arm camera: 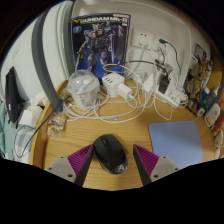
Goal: Arrange mouse
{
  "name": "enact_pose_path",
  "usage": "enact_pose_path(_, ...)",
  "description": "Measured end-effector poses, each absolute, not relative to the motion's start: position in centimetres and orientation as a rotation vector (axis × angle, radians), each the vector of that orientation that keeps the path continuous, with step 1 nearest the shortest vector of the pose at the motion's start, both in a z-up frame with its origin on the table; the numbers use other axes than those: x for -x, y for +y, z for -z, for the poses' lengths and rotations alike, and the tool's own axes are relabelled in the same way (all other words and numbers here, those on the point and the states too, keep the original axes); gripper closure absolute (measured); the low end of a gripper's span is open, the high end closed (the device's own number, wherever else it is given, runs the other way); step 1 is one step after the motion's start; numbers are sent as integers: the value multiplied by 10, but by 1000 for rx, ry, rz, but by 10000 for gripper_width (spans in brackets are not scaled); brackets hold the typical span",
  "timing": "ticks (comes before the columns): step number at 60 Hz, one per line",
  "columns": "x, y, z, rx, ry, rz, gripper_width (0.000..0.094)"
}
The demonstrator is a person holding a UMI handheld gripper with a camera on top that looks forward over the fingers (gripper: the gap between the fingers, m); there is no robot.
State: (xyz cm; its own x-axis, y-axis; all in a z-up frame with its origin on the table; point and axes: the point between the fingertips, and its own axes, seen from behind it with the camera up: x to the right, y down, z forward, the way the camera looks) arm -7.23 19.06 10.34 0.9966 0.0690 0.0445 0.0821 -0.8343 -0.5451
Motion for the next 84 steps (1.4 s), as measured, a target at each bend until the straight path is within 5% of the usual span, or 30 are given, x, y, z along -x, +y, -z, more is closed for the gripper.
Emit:
enact_pose_path(16,62,200,-101,2569,-54,17,180)
enact_pose_path(19,66,198,-99,2569,-52,-18,245)
enact_pose_path(22,69,197,-98,2569,-70,-24,424)
enact_pose_path(40,69,195,-106,2575,-183,-94,650)
enact_pose_path(45,62,194,-140,2541,-231,-90,651)
enact_pose_path(50,39,203,-215,2463,-210,-108,651)
enact_pose_path(51,46,220,-198,2453,-205,-110,652)
enact_pose_path(57,-5,220,-275,2398,-212,-72,650)
enact_pose_path(65,-74,243,-310,2353,-174,-12,651)
enact_pose_path(76,-169,252,-271,2411,-117,13,653)
enact_pose_path(84,-205,242,-194,2517,-103,-6,650)
